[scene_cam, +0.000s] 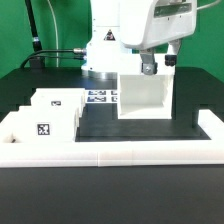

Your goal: Assemble drawer

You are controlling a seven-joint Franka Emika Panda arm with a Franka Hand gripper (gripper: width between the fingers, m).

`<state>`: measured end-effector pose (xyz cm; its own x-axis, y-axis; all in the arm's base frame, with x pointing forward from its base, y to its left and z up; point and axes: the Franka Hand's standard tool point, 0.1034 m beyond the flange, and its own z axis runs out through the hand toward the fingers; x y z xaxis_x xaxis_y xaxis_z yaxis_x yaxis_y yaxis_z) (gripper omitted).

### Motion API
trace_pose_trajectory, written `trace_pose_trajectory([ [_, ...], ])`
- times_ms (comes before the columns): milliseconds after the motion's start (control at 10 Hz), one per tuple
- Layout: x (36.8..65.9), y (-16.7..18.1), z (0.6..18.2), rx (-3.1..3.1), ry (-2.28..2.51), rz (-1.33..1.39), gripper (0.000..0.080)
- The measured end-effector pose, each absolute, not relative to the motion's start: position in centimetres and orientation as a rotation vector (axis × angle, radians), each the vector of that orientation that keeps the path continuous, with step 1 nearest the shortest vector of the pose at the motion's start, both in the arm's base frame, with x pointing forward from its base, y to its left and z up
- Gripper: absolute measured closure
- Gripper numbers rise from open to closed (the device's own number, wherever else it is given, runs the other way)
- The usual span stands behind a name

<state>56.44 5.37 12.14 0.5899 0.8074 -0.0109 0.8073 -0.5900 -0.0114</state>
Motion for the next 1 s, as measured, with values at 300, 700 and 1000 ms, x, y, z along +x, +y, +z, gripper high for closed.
trace_pose_trajectory([
  [300,56.4,5.4,12.1,-2.796,-1.420,0.023,0.0150],
  [700,54.6,5.5,13.0,-2.875,-1.281,-0.007,0.0150],
  [1000,50.8,6.6,13.9,-3.012,-0.949,-0.012,0.0150],
])
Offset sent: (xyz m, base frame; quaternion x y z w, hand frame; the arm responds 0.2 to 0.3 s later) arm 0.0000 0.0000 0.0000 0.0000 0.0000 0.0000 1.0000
